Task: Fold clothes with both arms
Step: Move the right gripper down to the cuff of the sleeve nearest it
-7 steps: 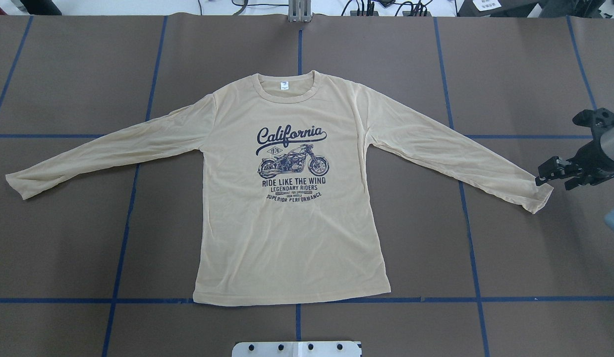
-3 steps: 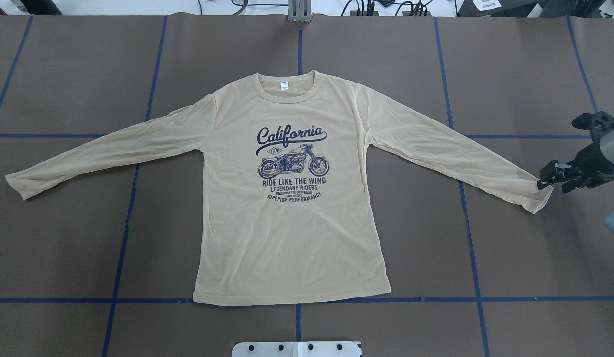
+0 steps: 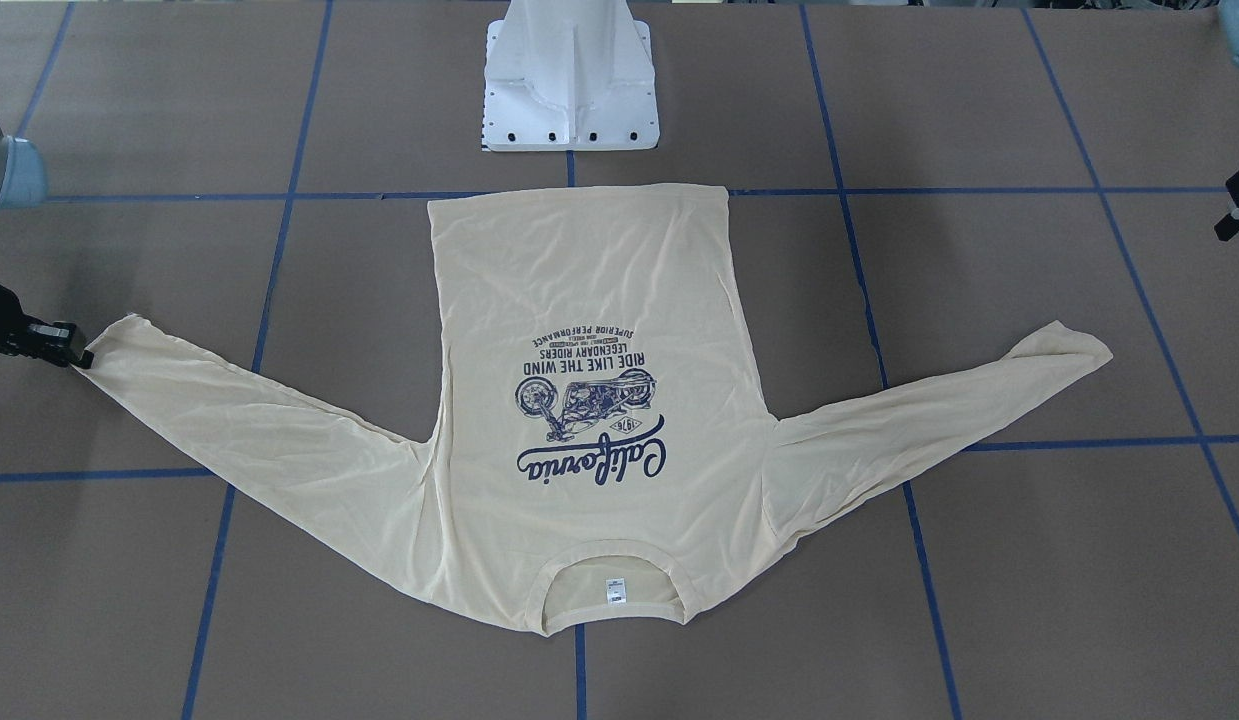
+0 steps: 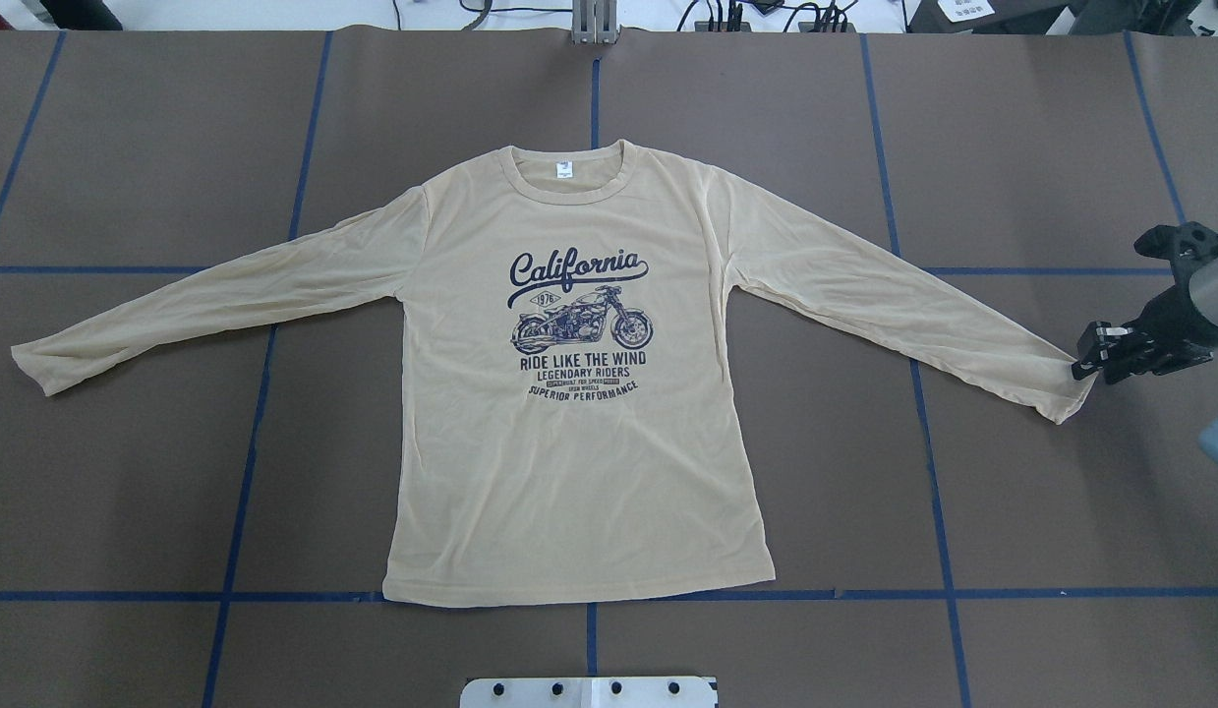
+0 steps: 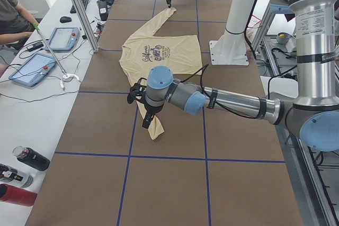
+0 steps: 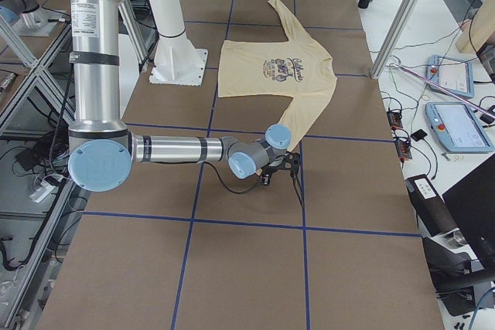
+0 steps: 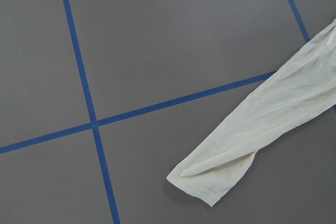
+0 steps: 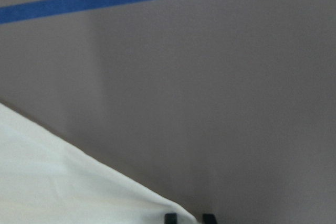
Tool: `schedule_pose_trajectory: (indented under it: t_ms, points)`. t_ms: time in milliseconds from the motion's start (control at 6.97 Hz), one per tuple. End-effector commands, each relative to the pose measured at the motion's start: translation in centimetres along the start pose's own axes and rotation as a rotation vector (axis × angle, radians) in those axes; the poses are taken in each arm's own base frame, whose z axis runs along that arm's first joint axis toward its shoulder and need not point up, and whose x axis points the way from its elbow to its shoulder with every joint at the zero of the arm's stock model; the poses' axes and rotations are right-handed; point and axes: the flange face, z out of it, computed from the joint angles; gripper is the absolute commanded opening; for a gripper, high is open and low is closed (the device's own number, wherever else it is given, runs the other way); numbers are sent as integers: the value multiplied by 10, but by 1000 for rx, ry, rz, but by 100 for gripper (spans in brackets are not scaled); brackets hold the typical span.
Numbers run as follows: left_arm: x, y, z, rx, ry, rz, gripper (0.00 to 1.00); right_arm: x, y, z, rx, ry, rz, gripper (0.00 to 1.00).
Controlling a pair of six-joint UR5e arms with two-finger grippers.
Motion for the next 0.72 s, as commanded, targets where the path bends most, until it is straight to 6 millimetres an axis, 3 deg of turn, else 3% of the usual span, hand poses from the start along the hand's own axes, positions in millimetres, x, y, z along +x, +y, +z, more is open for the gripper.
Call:
schedule_pose_trajectory:
  t_ms: [0,287,574]
  points:
    - [0,0,0,0,0,0,100,-2,1,-1,-11,-14,-1,0]
    - [1,0,0,1,0,1,100,-14,13,-22,-16,-65,-22,0]
    - [2,-2,-3,7,0,6,100,-77,27,-80,38,-128,-14,0]
